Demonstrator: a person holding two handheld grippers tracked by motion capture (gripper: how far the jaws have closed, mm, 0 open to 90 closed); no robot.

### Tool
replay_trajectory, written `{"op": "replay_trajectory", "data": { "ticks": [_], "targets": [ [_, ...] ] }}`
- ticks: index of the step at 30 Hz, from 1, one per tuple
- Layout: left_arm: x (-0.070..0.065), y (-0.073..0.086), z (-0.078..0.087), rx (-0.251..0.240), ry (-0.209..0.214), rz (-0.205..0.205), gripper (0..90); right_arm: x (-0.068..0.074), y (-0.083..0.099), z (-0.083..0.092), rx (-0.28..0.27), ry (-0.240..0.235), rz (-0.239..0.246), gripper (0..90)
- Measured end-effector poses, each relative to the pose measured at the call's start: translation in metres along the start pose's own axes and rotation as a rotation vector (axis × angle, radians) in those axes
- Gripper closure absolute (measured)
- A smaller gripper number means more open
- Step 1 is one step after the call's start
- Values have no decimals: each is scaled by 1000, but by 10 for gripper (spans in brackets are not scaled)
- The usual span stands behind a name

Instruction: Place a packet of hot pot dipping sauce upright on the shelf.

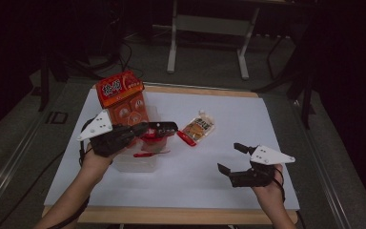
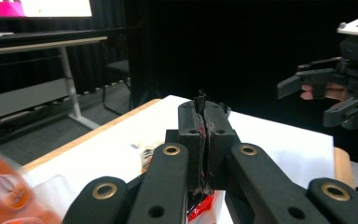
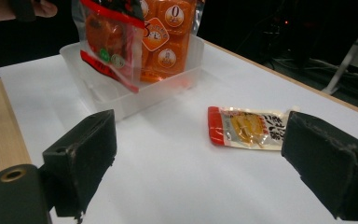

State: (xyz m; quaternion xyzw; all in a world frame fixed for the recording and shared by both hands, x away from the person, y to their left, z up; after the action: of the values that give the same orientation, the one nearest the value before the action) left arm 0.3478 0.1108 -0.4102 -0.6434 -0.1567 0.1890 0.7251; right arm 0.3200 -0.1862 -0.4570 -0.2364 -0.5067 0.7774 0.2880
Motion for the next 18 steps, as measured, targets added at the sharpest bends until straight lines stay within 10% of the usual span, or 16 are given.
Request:
{"op": "replay_trajectory", "data": {
  "ticks": [18],
  "targets": [
    [33,25,19,47,-59,-25,882,5,6,-8,4,-21,8,102]
  ]
}}
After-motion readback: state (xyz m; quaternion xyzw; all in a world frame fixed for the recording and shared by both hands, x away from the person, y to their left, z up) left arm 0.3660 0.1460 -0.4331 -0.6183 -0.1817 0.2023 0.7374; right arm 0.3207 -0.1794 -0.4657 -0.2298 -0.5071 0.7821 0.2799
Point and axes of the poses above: each handheld gripper's, and its own axes: z roughly backward along the jaws, y roughly out of its underside, x roughly to its left, the point moved 9 cm from there along -z, roughly forward along the jaws, and after that the axes turned 6 degrees about y, right-handed, at the moved point
